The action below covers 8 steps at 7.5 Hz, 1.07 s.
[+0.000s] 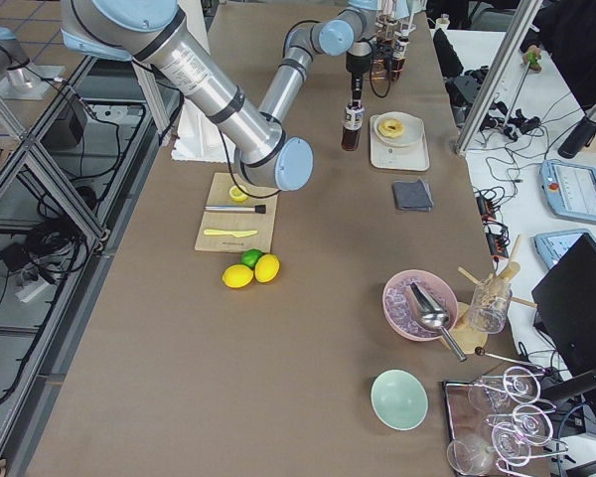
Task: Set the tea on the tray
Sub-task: 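Lift the bottle with the right gripper and carry it over the tray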
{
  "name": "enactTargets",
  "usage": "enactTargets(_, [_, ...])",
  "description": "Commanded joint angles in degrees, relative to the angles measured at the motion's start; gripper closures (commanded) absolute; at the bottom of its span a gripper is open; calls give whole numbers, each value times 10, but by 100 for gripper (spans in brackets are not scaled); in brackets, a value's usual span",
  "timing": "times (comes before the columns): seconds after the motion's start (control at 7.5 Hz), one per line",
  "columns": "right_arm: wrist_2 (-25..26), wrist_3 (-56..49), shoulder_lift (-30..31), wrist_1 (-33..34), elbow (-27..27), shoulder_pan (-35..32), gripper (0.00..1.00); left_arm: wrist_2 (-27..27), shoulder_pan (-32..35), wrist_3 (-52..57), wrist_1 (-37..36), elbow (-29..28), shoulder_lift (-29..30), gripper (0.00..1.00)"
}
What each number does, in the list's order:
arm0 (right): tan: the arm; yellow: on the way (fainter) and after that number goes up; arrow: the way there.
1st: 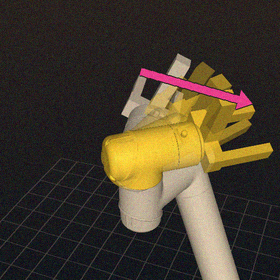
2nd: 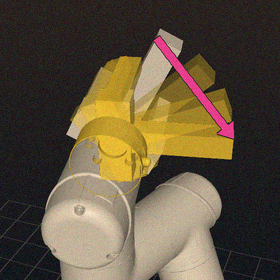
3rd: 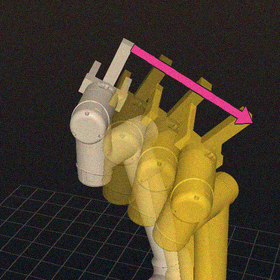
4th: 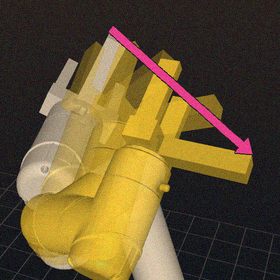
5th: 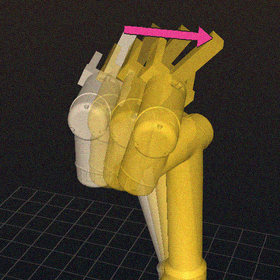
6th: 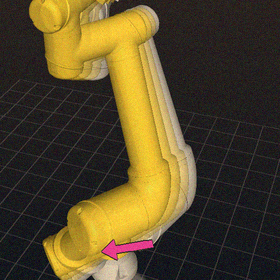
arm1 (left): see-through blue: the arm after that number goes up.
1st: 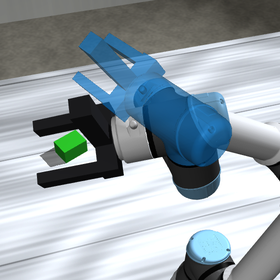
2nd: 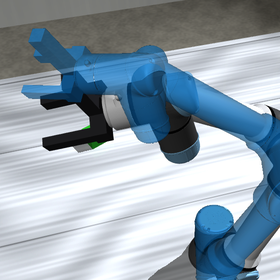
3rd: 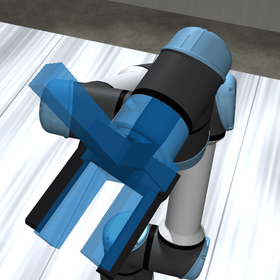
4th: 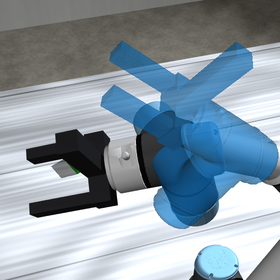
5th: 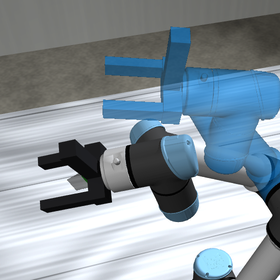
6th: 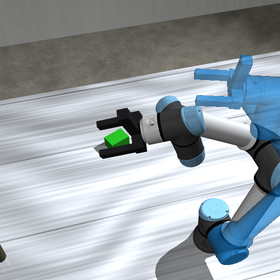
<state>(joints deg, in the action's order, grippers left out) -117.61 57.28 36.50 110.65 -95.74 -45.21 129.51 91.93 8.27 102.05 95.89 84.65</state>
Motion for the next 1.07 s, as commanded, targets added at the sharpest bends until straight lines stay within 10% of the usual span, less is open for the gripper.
enactTargets(0.0, [-36, -76, -69, -6, 165, -71, 100, 0, -1, 0, 1, -4, 2, 2])
enactTargets(0.93, [-68, -31, -172, -189, 420, -98, 100, 0, -1, 0, 0, -51, 78, 2])
